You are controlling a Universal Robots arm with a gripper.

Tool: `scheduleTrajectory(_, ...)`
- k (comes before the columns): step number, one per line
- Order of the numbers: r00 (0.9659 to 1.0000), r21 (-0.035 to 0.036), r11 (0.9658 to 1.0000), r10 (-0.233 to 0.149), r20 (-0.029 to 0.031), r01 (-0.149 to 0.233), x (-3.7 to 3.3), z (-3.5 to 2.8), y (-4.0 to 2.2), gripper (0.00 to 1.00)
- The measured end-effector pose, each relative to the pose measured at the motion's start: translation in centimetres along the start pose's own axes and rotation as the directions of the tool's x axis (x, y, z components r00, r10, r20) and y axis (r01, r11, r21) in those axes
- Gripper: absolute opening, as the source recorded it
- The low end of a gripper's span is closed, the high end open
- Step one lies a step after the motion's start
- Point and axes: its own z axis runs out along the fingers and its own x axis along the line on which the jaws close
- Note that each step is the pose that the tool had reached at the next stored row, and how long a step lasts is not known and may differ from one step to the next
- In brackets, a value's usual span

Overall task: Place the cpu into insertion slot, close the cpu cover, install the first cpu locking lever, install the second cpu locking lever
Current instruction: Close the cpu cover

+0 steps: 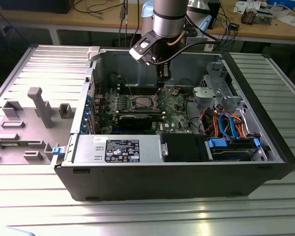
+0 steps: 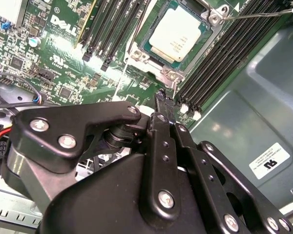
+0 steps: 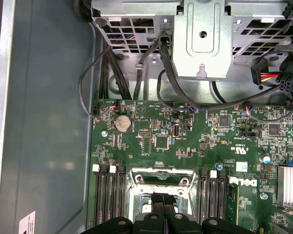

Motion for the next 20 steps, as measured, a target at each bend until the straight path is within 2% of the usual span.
scheduleTrajectory(4,1.0000,0.0000,1.0000,0.000,0.0000,0.000,0.00,0.00,0.07,0.11)
scheduleTrajectory(20,1.0000,0.0010,1.0000,0.000,0.0001,0.000,-0.05,0.02,1.02,0.11)
